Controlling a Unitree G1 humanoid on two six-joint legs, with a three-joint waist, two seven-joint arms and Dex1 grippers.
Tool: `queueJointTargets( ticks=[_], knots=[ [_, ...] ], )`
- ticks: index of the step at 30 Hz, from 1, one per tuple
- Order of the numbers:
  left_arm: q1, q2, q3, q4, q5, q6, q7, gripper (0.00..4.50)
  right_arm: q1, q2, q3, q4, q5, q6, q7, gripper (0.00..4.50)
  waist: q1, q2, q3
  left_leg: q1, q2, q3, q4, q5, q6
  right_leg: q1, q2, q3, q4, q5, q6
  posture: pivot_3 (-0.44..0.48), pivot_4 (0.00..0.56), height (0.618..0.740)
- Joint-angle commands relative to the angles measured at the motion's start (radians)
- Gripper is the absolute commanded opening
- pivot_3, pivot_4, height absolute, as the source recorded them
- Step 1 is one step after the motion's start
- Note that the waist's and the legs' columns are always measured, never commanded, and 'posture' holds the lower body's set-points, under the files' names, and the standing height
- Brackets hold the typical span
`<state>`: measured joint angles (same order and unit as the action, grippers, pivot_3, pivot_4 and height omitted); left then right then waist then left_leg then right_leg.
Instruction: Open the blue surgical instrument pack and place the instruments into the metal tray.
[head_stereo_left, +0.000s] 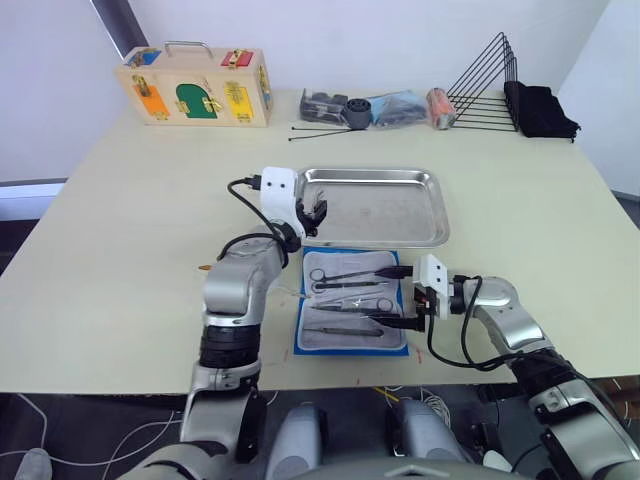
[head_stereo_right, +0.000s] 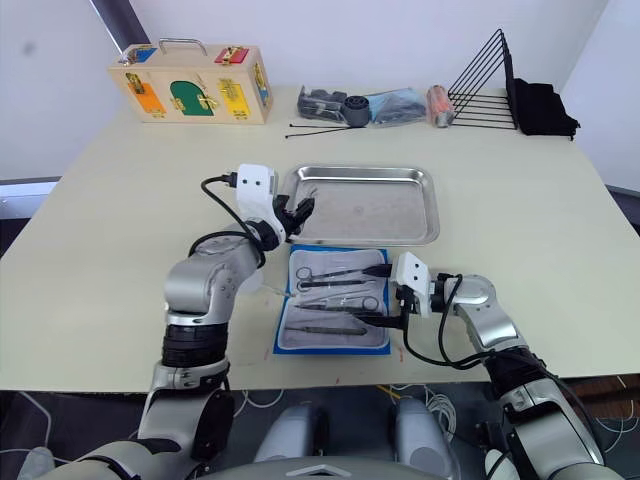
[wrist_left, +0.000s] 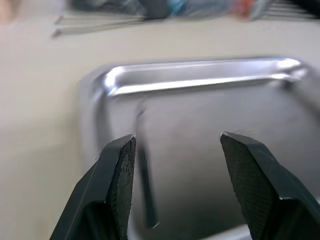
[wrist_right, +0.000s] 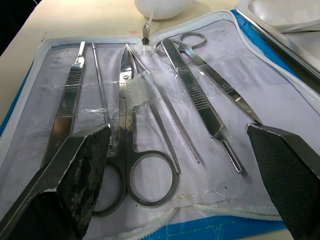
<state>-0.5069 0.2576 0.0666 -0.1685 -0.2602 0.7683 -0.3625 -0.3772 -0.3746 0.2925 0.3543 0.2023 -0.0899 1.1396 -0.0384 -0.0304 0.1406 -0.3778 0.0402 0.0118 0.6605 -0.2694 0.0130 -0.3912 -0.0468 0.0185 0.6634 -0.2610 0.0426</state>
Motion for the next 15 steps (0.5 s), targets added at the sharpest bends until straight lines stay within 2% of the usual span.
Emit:
queueJointTargets(
  ticks=[1,9,15],
  knots=[
    [0.016,0.137,0.011,-0.047,-0.076,-0.090,-0.230,2.84,0.054,-0.012,0.029,0.104,-0.062,0.066,-0.019,4.50,-0.001,0.000,0.000,0.000,0.000,0.000,-0.001,0.000,0.000,0.000,0.000,0.000,0.000,0.000,0.000,0.000,0.150,0.740],
    [0.100,0.435,0.036,0.037,-0.179,-0.359,-0.736,2.84,0.053,-0.010,0.018,0.113,-0.065,0.048,-0.024,4.50,0.000,0.000,0.000,0.000,0.000,0.001,-0.002,0.000,0.000,0.000,0.000,0.000,-0.002,0.000,-0.001,0.000,0.150,0.740],
    [0.138,0.608,0.051,0.096,-0.257,-0.424,-1.045,2.84,0.061,-0.010,0.014,0.113,-0.065,0.022,-0.016,4.50,0.003,-0.001,0.000,0.000,0.001,0.001,-0.002,0.000,0.000,0.000,0.000,-0.001,-0.003,0.000,-0.001,0.000,0.150,0.740]
  ],
)
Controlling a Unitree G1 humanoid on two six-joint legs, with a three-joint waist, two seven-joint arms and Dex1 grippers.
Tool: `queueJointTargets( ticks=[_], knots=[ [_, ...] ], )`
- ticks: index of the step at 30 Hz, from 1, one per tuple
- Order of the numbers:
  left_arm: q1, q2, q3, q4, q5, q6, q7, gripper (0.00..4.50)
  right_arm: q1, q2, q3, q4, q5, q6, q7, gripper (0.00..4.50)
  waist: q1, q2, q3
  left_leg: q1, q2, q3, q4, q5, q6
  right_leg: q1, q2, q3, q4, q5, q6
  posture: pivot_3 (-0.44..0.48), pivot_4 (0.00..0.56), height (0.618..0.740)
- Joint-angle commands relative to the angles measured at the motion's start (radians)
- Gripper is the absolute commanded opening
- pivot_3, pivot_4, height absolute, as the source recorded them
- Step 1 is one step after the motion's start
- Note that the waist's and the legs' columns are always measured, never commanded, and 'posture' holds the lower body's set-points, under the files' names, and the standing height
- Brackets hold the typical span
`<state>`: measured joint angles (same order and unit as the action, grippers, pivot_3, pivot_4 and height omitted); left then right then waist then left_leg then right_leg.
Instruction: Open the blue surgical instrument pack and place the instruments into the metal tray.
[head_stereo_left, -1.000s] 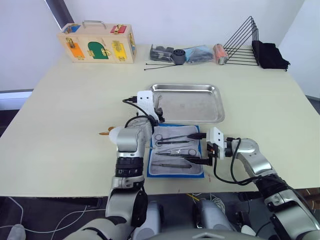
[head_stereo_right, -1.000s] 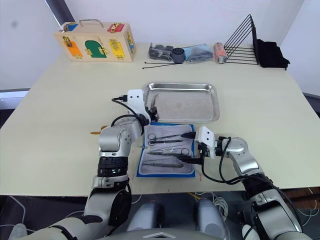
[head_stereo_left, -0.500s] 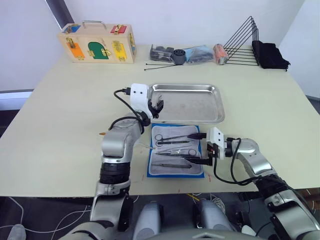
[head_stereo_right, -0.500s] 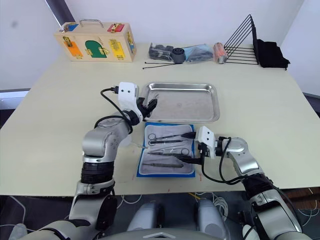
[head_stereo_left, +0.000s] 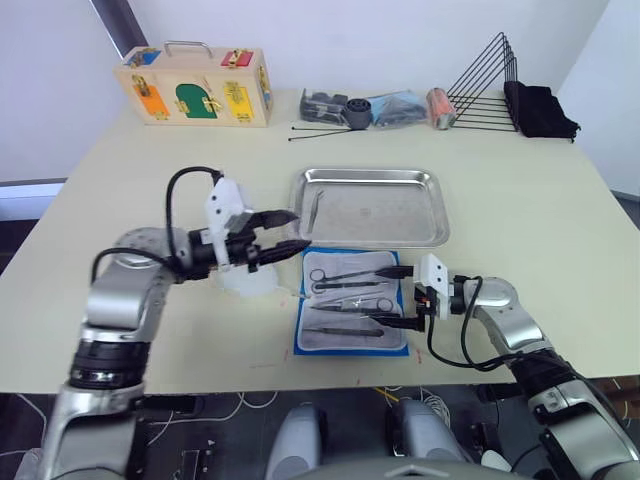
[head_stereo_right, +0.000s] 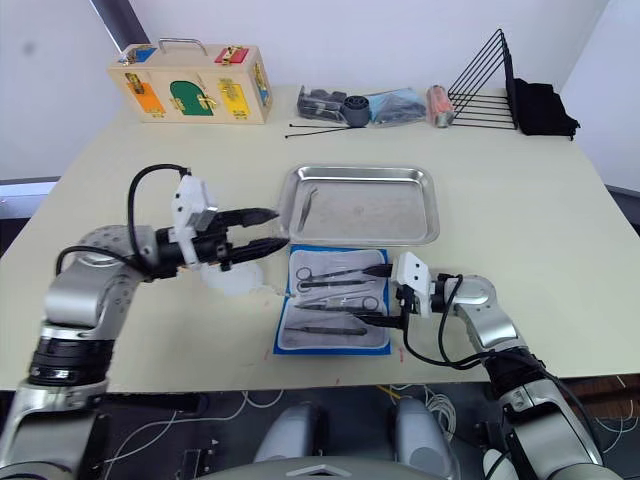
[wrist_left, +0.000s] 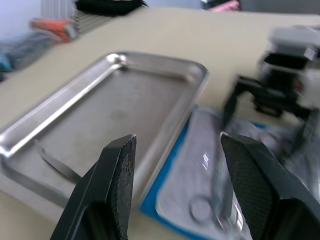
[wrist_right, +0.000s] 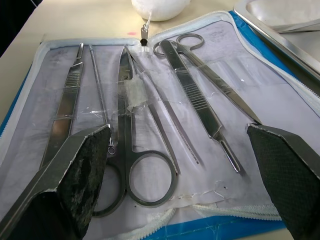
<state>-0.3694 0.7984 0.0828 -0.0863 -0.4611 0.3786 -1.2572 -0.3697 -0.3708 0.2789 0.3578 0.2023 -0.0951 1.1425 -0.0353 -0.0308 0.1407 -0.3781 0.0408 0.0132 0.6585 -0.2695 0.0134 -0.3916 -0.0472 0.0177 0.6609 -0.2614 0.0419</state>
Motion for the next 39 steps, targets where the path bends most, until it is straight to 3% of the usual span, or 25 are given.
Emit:
queueJointTargets(
  ticks=[1,4,8,26,32,39],
  knots=[
    [-0.001,0.090,0.041,0.027,-0.075,-0.029,-0.192,2.84,0.056,-0.015,0.026,0.109,-0.063,0.020,-0.014,4.50,0.000,0.000,0.000,0.000,0.000,0.000,0.000,0.000,0.000,0.000,0.000,0.000,0.000,0.000,0.000,0.000,0.150,0.740],
    [-0.007,0.148,0.030,0.071,-0.082,-0.076,-0.319,2.84,0.063,-0.018,0.018,0.104,-0.045,0.005,0.010,4.50,0.000,0.001,0.001,0.000,0.000,0.001,0.000,0.000,0.000,0.000,0.000,0.000,0.000,0.000,0.000,0.000,0.150,0.740],
    [-0.025,0.159,0.009,0.109,-0.087,-0.119,-0.356,4.48,0.060,-0.030,0.008,0.095,-0.036,-0.003,0.038,4.50,0.008,0.001,0.001,-0.001,0.000,0.001,0.000,0.000,0.000,0.000,0.000,0.000,-0.001,0.000,0.000,0.000,0.150,0.740],
    [-0.059,0.283,-0.130,0.183,-0.216,-0.240,-0.357,4.48,0.052,-0.045,-0.004,0.092,-0.037,-0.017,0.089,4.50,0.024,0.000,0.003,-0.002,0.000,0.005,0.000,0.000,0.000,-0.002,0.000,0.000,-0.002,0.000,0.001,0.000,0.150,0.740],
    [-0.121,0.222,-0.176,0.262,-0.104,-0.306,-0.357,4.48,0.048,-0.040,-0.005,0.099,-0.038,-0.020,0.088,4.50,0.026,0.000,0.002,-0.002,0.000,0.007,0.000,0.000,0.000,-0.002,0.000,0.000,-0.002,0.000,0.001,0.000,0.150,0.740],
    [-0.217,0.061,-0.206,0.387,0.055,-0.424,-0.281,4.48,0.032,-0.041,-0.006,0.119,-0.051,-0.035,0.079,4.50,0.025,-0.001,0.002,-0.003,-0.001,0.007,0.000,0.000,0.000,-0.002,0.001,0.000,-0.001,0.000,0.001,0.000,0.150,0.740]
  ],
)
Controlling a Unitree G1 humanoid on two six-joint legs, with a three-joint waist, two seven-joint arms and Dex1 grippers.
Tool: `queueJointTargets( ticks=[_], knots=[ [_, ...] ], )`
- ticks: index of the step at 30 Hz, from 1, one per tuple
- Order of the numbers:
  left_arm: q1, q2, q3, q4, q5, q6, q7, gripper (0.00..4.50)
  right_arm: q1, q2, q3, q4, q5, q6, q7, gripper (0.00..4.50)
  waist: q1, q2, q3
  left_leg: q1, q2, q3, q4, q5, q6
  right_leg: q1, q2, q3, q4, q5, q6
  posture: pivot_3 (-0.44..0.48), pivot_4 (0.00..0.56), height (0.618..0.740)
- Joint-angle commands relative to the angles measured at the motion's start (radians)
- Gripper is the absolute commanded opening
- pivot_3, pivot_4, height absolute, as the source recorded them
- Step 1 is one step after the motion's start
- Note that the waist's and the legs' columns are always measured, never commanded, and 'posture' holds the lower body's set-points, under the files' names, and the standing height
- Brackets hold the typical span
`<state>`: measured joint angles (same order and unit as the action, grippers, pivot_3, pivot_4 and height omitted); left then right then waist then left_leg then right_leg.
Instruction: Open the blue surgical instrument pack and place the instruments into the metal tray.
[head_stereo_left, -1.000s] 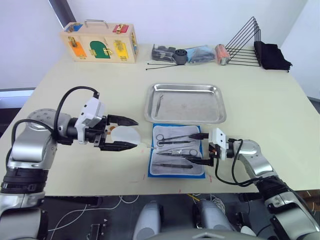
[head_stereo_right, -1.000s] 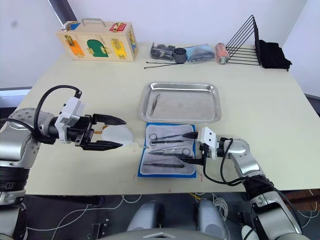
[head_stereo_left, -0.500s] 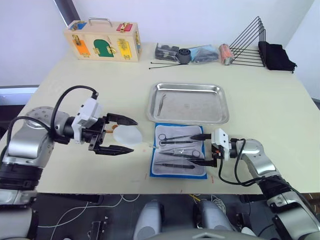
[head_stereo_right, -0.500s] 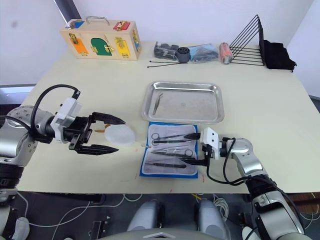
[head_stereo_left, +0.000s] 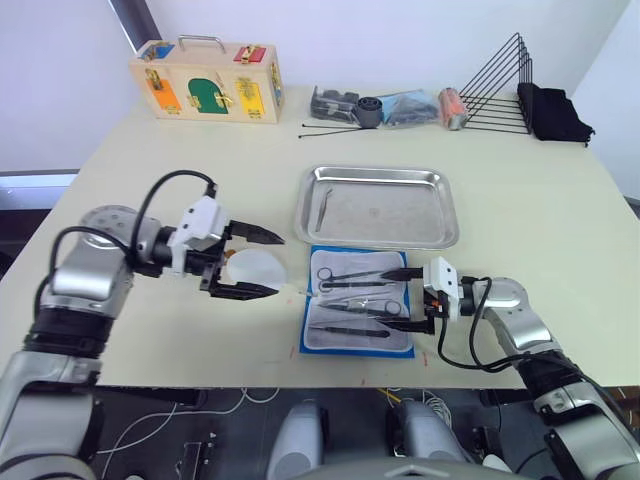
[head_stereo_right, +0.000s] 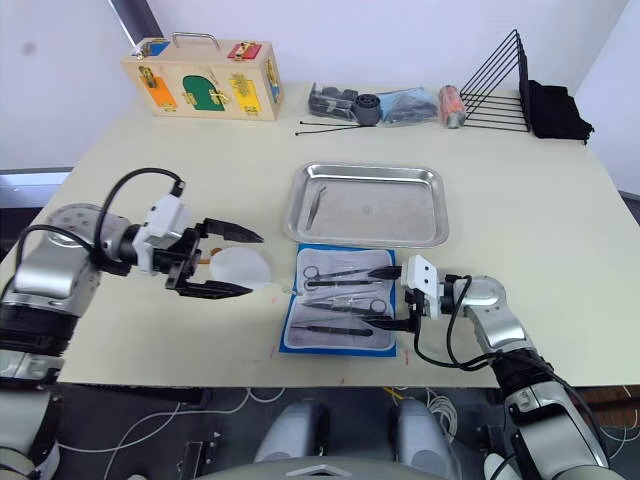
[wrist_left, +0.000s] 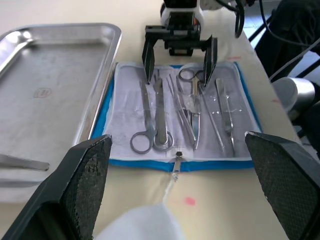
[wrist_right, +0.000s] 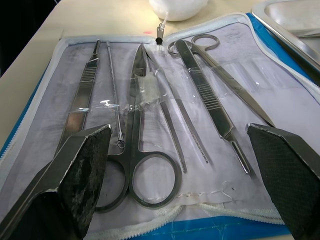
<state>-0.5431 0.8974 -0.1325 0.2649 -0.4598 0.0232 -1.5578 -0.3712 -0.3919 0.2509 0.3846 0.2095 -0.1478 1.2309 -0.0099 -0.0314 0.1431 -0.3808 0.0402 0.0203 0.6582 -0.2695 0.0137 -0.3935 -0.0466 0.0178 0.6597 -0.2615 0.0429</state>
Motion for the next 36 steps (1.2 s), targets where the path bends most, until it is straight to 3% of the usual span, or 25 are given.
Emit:
queueJointTargets(
  ticks=[1,4,9,20,36],
  knots=[
    [-0.050,-0.056,0.008,0.050,0.068,-0.073,0.026,4.48,0.032,-0.019,0.022,0.093,-0.057,0.017,-0.011,4.50,-0.001,0.000,0.000,0.000,0.000,0.000,0.000,0.000,0.000,0.000,0.000,0.000,0.000,0.000,0.000,0.000,0.150,0.740],
    [-0.064,-0.096,0.002,0.075,0.090,-0.064,0.015,4.48,0.027,-0.018,0.021,0.098,-0.057,0.015,-0.016,4.50,-0.002,0.000,0.000,0.000,0.000,0.000,0.000,0.000,0.000,0.000,0.000,0.000,0.000,0.000,0.000,0.000,0.150,0.740],
    [-0.100,-0.165,-0.035,0.141,0.179,-0.105,0.036,2.50,0.033,-0.016,0.023,0.097,-0.060,0.012,-0.023,4.50,-0.002,0.000,0.000,0.000,0.000,0.000,0.000,0.000,0.000,0.000,0.000,0.000,0.001,0.000,0.000,0.000,0.150,0.740],
    [-0.180,-0.320,-0.092,0.340,0.323,-0.195,0.102,2.50,0.032,-0.013,0.029,0.105,-0.067,0.005,-0.033,4.50,-0.004,-0.001,-0.001,0.000,0.000,-0.001,0.001,0.000,0.000,0.001,0.000,0.000,0.001,0.000,0.000,0.000,0.150,0.740],
    [-0.234,-0.396,-0.132,0.511,0.437,-0.276,0.122,2.50,0.043,-0.008,0.034,0.098,-0.072,0.004,-0.054,4.50,-0.003,-0.001,-0.001,0.001,0.000,-0.001,0.001,0.000,0.000,0.002,0.000,0.000,0.001,0.000,0.000,0.000,0.150,0.740]
  ],
)
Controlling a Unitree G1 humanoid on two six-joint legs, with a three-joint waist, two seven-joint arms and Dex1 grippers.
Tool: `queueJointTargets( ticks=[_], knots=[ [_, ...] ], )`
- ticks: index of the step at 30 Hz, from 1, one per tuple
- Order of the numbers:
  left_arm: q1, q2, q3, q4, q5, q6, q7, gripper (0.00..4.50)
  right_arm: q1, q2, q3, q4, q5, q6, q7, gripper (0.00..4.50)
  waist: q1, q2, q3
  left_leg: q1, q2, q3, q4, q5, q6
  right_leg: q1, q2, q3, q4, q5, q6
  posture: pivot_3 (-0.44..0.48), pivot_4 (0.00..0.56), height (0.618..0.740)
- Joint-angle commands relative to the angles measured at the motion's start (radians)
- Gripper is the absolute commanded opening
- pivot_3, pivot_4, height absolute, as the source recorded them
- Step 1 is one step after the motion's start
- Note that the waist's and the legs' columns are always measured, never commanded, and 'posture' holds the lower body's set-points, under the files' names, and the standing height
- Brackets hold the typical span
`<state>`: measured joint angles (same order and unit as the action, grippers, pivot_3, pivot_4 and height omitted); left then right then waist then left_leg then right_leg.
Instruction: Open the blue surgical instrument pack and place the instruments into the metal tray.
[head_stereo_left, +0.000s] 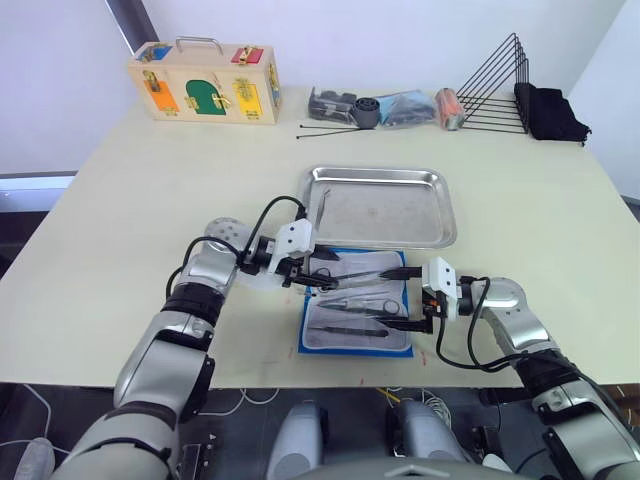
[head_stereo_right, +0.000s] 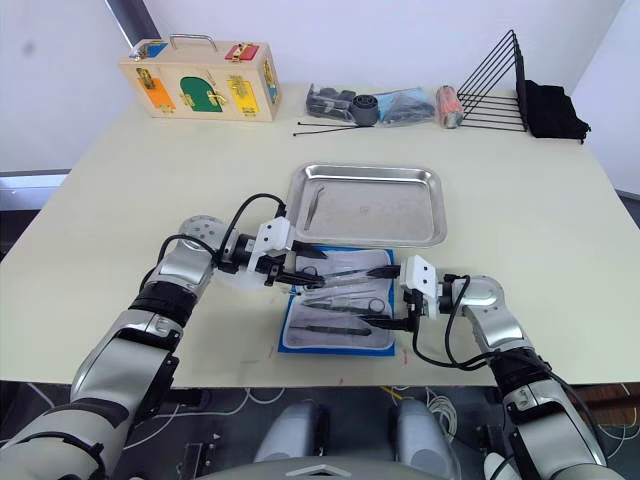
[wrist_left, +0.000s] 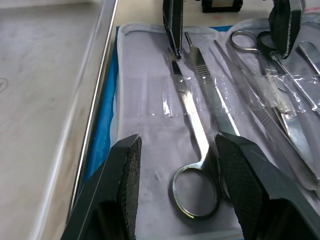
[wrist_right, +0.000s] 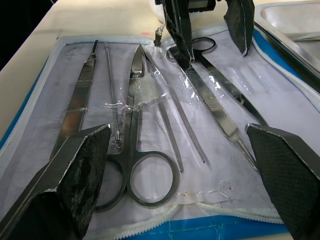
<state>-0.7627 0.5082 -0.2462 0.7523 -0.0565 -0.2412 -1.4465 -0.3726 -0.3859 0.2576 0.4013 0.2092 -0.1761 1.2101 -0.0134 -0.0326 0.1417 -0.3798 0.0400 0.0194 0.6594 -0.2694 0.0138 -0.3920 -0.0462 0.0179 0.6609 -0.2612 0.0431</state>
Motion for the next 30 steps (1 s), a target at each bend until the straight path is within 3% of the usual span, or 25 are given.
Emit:
queueJointTargets(
  ticks=[1,7,10,13,14,24,30],
  knots=[
    [-0.014,-0.009,-0.024,0.025,0.042,-0.007,0.010,2.50,0.044,-0.013,0.029,0.081,-0.073,0.033,-0.036,4.50,0.000,0.000,0.000,0.000,0.000,0.000,0.000,0.000,0.000,0.000,0.000,0.000,0.000,0.000,0.000,0.000,0.150,0.740],
    [0.001,-0.017,-0.048,0.019,0.073,0.017,0.010,2.50,0.041,-0.008,0.031,0.080,-0.074,0.033,-0.043,4.50,0.000,0.000,-0.002,0.000,0.000,0.000,0.000,0.000,0.000,0.000,0.000,0.000,0.000,0.000,0.000,0.000,0.150,0.740],
    [0.005,-0.017,-0.053,0.016,0.072,0.038,-0.004,1.74,0.041,-0.009,0.031,0.080,-0.073,0.033,-0.044,4.50,0.000,0.001,-0.004,0.001,0.000,0.000,0.000,0.000,0.000,0.001,0.000,0.000,0.000,0.000,0.000,0.000,0.150,0.740],
    [0.009,-0.008,-0.054,0.005,0.069,0.052,-0.017,0.25,0.043,-0.009,0.033,0.079,-0.073,0.033,-0.045,4.50,0.000,0.002,-0.005,0.001,0.000,0.000,0.000,0.000,0.000,0.001,0.000,0.000,0.000,0.000,0.000,0.000,0.150,0.740],
    [0.010,-0.006,-0.053,0.002,0.068,0.057,-0.018,0.07,0.044,-0.009,0.033,0.079,-0.073,0.033,-0.044,4.50,0.000,0.001,-0.005,0.001,0.000,0.000,0.000,0.000,0.000,0.001,0.000,0.000,0.000,0.000,0.000,0.000,0.150,0.740],
    [0.004,0.027,-0.058,-0.064,0.068,0.144,-0.041,0.07,0.043,-0.005,0.039,0.080,-0.072,0.033,-0.043,4.50,-0.003,0.001,-0.005,0.001,0.000,0.000,0.000,0.000,0.000,0.001,0.000,0.000,0.000,0.000,0.000,0.000,0.150,0.740],
    [-0.032,0.061,-0.077,-0.198,0.072,0.309,-0.063,0.07,0.042,-0.001,0.041,0.083,-0.073,0.033,-0.045,4.50,-0.005,0.001,-0.005,0.001,0.000,-0.001,0.000,0.000,0.000,0.000,0.001,0.000,0.000,0.000,0.000,0.000,0.150,0.740]
  ],
)
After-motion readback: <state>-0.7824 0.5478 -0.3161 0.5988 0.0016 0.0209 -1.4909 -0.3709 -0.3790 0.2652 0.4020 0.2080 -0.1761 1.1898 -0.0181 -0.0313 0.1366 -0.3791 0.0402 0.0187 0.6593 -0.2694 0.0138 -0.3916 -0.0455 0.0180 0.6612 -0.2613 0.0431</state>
